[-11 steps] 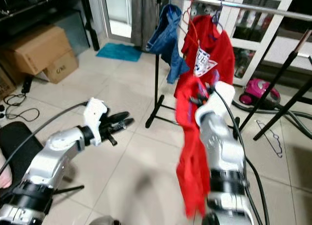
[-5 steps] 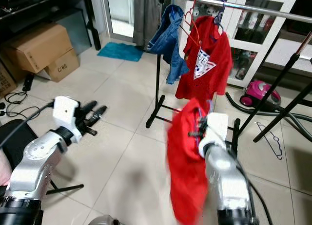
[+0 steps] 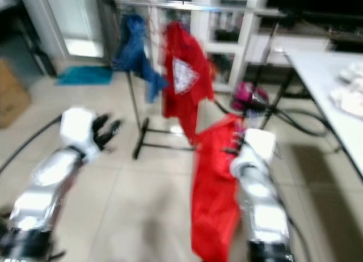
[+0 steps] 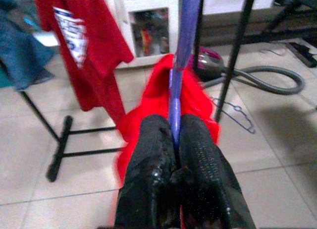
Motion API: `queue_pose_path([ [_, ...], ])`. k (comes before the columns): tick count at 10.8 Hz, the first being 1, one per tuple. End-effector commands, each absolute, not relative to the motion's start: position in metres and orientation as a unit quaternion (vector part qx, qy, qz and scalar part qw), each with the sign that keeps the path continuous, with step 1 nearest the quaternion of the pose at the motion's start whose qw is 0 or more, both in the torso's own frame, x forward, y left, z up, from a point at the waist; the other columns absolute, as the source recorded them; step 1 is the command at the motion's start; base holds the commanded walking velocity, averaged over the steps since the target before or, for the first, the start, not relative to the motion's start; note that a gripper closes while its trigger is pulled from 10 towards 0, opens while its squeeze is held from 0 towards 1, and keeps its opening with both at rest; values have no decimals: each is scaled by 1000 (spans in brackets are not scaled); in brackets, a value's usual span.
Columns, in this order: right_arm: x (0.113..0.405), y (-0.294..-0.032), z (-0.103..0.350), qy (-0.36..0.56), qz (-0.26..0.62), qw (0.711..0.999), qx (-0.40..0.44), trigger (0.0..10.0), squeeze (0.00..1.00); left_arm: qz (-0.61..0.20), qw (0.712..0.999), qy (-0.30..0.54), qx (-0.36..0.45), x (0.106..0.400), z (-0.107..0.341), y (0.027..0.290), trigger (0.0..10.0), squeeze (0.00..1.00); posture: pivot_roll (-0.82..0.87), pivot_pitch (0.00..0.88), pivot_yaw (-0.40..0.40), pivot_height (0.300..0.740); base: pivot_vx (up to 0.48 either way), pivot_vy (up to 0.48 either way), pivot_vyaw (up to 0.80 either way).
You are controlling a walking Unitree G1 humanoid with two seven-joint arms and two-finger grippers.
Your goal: Hang hanger
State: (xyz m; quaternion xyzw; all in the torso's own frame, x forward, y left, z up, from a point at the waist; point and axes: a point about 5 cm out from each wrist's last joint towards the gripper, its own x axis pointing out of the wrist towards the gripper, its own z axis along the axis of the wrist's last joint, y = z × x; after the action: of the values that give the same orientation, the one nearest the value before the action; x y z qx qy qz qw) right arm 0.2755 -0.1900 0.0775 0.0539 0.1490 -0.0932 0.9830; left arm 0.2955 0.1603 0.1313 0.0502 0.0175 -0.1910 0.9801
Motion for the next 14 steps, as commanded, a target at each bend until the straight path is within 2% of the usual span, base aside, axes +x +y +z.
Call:
queue_pose_path([
  [1, 287, -173, 90, 120, -60, 989, 66, 10000, 0, -167, 984, 29, 56, 293, 129, 174, 10000, 0, 60, 0, 0, 740, 435, 0, 0],
  [3, 289, -170, 94, 106, -38, 992, 55, 10000, 0, -162, 985, 33, 52, 291, 127, 176, 10000, 0, 63, 0, -2, 740, 454, 0, 0],
  [6, 290, -169, 98, 87, -44, 991, 88, 10000, 0, -161, 985, 33, 52, 290, 127, 177, 10000, 0, 65, 0, -3, 740, 456, 0, 0],
  [14, 296, -185, 108, 60, -65, 994, 69, 10000, 0, -183, 981, 30, 61, 295, 129, 173, 10000, 0, 67, 0, 6, 740, 458, 0, 0],
])
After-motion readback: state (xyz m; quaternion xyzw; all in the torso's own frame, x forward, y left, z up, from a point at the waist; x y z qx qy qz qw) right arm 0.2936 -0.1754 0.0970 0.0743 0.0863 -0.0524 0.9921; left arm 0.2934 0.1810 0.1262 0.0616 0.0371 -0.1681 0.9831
